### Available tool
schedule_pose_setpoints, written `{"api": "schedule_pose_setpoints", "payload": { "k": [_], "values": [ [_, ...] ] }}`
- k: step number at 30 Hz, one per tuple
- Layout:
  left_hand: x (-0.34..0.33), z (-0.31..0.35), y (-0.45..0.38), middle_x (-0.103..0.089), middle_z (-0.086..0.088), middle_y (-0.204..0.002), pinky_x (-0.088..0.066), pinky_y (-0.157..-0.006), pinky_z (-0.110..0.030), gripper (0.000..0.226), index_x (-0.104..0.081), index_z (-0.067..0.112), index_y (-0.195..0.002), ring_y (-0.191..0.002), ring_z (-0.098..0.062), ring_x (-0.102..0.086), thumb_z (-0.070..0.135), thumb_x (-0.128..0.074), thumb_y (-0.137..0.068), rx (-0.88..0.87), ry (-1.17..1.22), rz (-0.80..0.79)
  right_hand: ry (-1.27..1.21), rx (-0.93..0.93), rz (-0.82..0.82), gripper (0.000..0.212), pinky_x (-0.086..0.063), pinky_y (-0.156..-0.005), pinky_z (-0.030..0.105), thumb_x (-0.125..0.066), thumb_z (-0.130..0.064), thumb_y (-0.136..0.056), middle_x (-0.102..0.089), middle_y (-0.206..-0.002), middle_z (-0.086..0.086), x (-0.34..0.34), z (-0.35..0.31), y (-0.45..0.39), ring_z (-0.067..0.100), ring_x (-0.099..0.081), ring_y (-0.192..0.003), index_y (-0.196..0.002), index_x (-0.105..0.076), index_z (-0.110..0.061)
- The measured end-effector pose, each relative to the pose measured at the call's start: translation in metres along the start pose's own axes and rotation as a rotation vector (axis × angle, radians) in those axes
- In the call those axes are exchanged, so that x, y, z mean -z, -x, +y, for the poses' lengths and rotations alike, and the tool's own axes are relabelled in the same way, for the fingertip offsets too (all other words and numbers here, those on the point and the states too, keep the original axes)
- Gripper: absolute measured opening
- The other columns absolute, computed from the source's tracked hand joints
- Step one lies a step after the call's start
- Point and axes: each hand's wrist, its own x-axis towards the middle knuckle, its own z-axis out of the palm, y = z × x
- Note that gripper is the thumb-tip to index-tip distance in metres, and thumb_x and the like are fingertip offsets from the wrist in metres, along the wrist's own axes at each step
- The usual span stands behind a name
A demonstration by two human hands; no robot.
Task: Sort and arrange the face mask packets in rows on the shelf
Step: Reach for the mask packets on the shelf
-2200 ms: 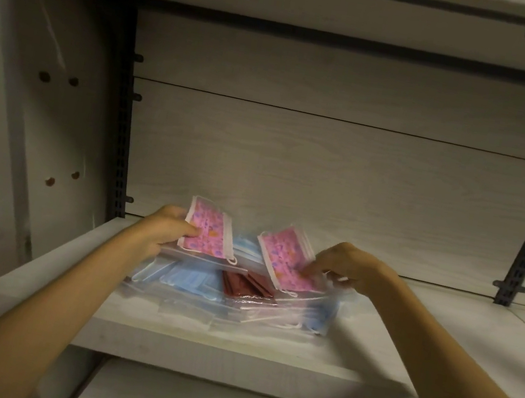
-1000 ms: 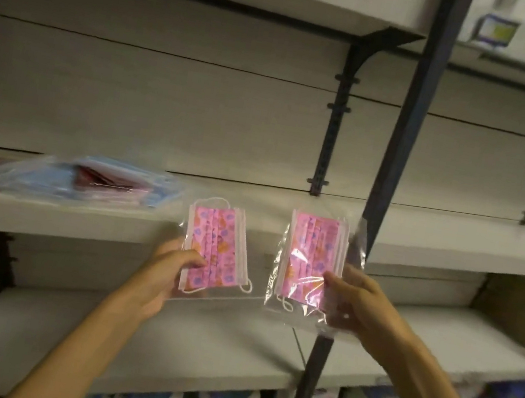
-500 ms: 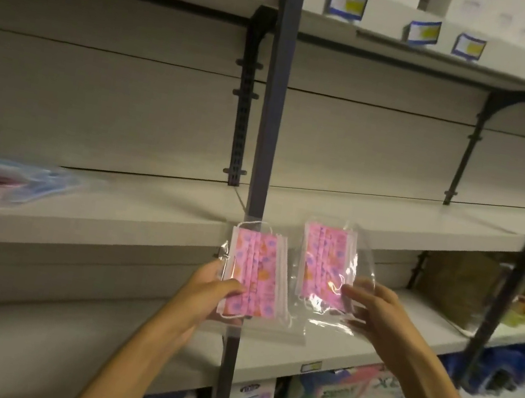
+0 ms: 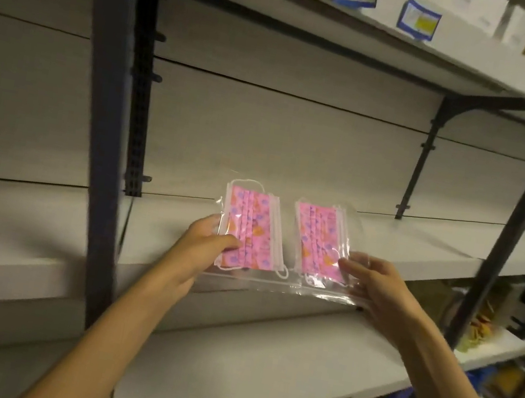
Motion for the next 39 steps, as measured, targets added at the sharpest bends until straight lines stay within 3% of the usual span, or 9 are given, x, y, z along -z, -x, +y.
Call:
{"api": "schedule_pose_setpoints", "payload": {
  "k": [2,7,10,12,18,23,28,31,39],
  "values": [
    [-0.017,0.004,-0.022,-0.077,-0.007,-0.097,-0.056,-0.061,-0.022,0.029,-0.065,0.011,-0.116,-0.082,-0.020,-0.075,-0.003,-0.054,-0.094,0.007,-0.020,-0.005,-0.003,-0.006,0.026,0.015,-0.060,-0.072,0.032,-0.067,-0.012,-0.093,-0.070,-0.081,0.012,0.019,0.001,-0.027,0.021,-0.070,-0.073,-0.093,-0.068,0.003],
    [-0.057,0.008,-0.069,-0.077,-0.009,-0.092,-0.054,-0.054,-0.020,0.028,-0.064,0.007,-0.117,-0.073,-0.022,-0.075,-0.003,-0.057,-0.092,0.057,-0.062,-0.016,-0.012,-0.059,0.057,0.006,-0.054,-0.049,0.023,-0.065,-0.004,-0.092,-0.073,-0.086,0.019,0.068,-0.003,-0.087,0.024,-0.071,-0.064,-0.091,-0.060,-0.002],
    [-0.084,0.005,-0.097,-0.078,-0.005,-0.088,-0.053,-0.062,-0.024,0.028,-0.065,0.012,-0.115,-0.073,-0.020,-0.075,-0.001,-0.058,-0.091,0.067,-0.092,0.019,0.011,-0.071,0.013,0.007,-0.062,-0.070,0.032,-0.063,-0.005,-0.094,-0.074,-0.100,0.022,0.107,0.001,-0.126,0.036,-0.074,-0.085,-0.098,-0.060,0.000],
    [-0.107,0.003,-0.115,-0.078,-0.002,-0.086,-0.051,-0.064,-0.028,0.027,-0.067,0.013,-0.113,-0.071,-0.017,-0.074,0.000,-0.058,-0.091,0.070,-0.106,0.053,0.015,-0.073,-0.022,0.006,-0.062,-0.069,0.030,-0.061,-0.005,-0.095,-0.075,-0.101,0.021,0.134,0.004,-0.154,0.032,-0.075,-0.084,-0.098,-0.060,0.001],
    [-0.189,-0.004,-0.160,-0.077,-0.001,-0.082,-0.049,-0.050,-0.020,0.027,-0.067,0.010,-0.113,-0.066,-0.014,-0.073,-0.002,-0.058,-0.091,0.093,-0.101,0.161,0.095,-0.093,-0.124,0.020,-0.052,-0.095,0.043,-0.062,-0.008,-0.095,-0.075,-0.103,0.019,0.221,0.024,-0.231,0.031,-0.069,-0.088,-0.108,-0.064,0.007],
    [-0.255,-0.014,-0.192,-0.077,-0.002,-0.087,-0.050,-0.055,-0.022,0.029,-0.069,0.011,-0.114,-0.071,-0.012,-0.072,-0.001,-0.058,-0.090,0.126,-0.124,0.224,0.193,-0.152,-0.168,0.016,-0.054,-0.072,0.032,-0.062,-0.009,-0.095,-0.074,-0.104,0.018,0.297,0.044,-0.289,0.029,-0.070,-0.089,-0.106,-0.066,0.002],
    [-0.304,-0.022,-0.220,-0.078,-0.004,-0.089,-0.053,-0.072,-0.031,0.028,-0.069,0.010,-0.113,-0.080,-0.019,-0.072,0.000,-0.059,-0.089,0.144,-0.120,0.242,0.300,-0.198,-0.110,0.017,-0.056,-0.071,0.036,-0.066,-0.007,-0.090,-0.072,-0.103,0.022,0.348,0.057,-0.336,0.031,-0.068,-0.084,-0.103,-0.069,0.003],
    [-0.327,-0.026,-0.232,-0.076,-0.003,-0.083,-0.051,-0.059,-0.026,0.027,-0.069,0.010,-0.110,-0.069,-0.016,-0.070,-0.002,-0.058,-0.089,0.164,-0.126,0.244,0.377,-0.190,-0.081,0.016,-0.053,-0.088,0.045,-0.070,-0.013,-0.088,-0.072,-0.101,0.020,0.358,0.062,-0.358,0.034,-0.066,-0.092,-0.097,-0.071,0.001],
    [-0.368,-0.036,-0.273,-0.076,-0.006,-0.077,-0.055,-0.053,-0.020,0.018,-0.069,0.003,-0.102,-0.062,-0.014,-0.072,-0.006,-0.059,-0.090,0.221,-0.112,0.210,0.668,-0.170,0.074,0.024,-0.047,-0.066,0.032,-0.081,-0.024,-0.076,-0.070,-0.089,0.011,0.365,0.079,-0.394,0.024,-0.062,-0.080,-0.089,-0.074,-0.005]
  ]
}}
